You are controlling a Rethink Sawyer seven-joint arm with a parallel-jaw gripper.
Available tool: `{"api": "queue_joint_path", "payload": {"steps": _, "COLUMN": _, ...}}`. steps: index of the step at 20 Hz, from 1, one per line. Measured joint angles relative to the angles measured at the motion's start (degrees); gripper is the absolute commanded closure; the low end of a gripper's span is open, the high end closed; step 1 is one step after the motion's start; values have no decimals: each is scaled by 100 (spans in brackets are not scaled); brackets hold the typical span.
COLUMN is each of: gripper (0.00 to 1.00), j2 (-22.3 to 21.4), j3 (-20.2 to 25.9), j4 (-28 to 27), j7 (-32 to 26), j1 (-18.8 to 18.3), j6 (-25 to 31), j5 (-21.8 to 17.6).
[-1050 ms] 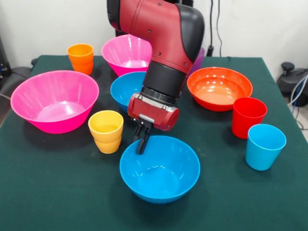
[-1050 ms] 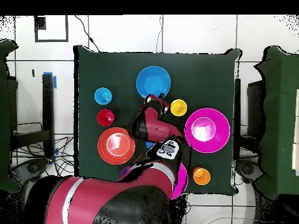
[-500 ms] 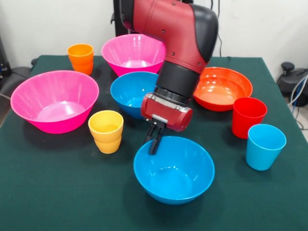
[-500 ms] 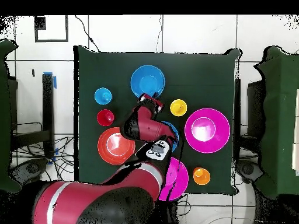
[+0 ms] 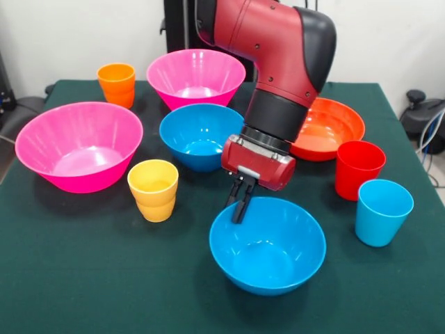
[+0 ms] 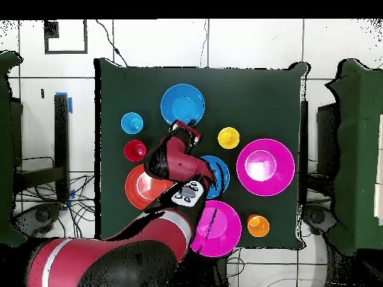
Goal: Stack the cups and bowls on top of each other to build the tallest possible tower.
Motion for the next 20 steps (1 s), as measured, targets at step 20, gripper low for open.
{"api": "queue_joint_path", "payload": {"steps": 20, "gripper": 100, "j2": 218, "j3": -366, "j4": -24, "j7": 1, "j1": 380, "j6": 1, "j5": 450}}
